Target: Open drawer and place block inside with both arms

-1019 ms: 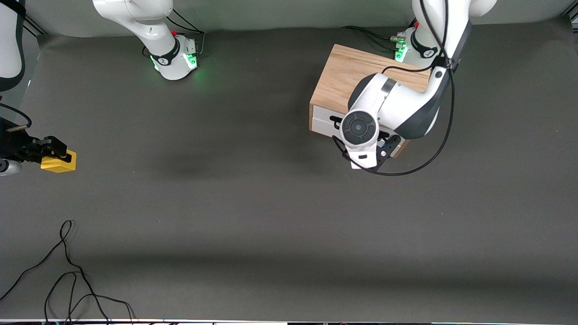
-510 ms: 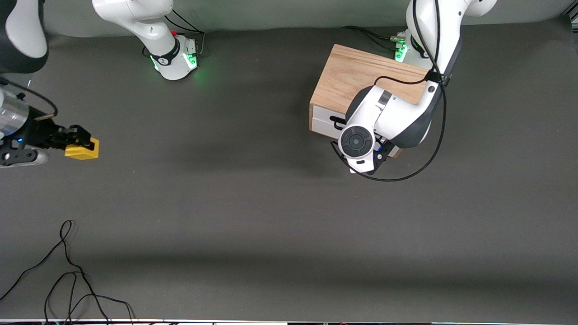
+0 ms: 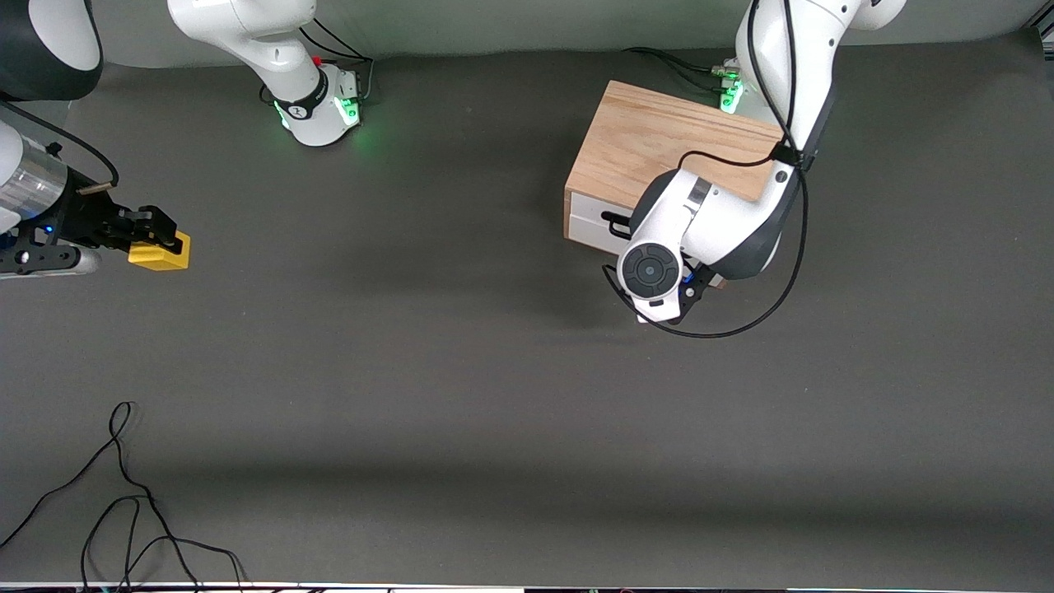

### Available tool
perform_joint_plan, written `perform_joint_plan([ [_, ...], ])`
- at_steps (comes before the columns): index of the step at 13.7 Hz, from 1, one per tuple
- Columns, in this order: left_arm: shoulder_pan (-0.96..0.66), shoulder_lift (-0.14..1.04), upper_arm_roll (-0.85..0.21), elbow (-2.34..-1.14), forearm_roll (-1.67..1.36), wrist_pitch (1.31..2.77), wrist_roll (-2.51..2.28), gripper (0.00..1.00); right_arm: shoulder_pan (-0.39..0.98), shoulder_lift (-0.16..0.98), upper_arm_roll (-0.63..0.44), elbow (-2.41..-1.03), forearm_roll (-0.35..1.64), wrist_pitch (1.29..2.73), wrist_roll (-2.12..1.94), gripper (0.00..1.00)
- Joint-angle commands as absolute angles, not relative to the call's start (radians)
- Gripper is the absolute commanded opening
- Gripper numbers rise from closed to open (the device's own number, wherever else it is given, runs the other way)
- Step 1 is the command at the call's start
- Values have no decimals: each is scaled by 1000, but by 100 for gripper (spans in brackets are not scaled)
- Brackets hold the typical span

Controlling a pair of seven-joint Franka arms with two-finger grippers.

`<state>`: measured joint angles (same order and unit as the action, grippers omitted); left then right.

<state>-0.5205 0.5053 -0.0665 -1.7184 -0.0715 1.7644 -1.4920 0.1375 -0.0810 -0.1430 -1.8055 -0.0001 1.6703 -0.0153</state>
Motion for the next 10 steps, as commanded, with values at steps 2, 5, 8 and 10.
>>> perform_joint_plan([
  [2, -519, 511, -66, -1707, -81, 1779, -1503, 100, 141, -114, -166, -1830, -29, 1675, 8, 28],
  [5, -520, 528, -66, -1704, -71, 1827, -1502, 98, 140, -107, -181, -1827, -31, 1681, 5, 28],
  [8, -520, 540, -64, -1704, -71, 1893, -1502, 98, 135, -103, -189, -1819, -32, 1681, -3, 28],
  [10, -522, 540, -64, -1704, -68, 1960, -1502, 98, 135, -71, -193, -1790, -31, 1687, -5, 28],
])
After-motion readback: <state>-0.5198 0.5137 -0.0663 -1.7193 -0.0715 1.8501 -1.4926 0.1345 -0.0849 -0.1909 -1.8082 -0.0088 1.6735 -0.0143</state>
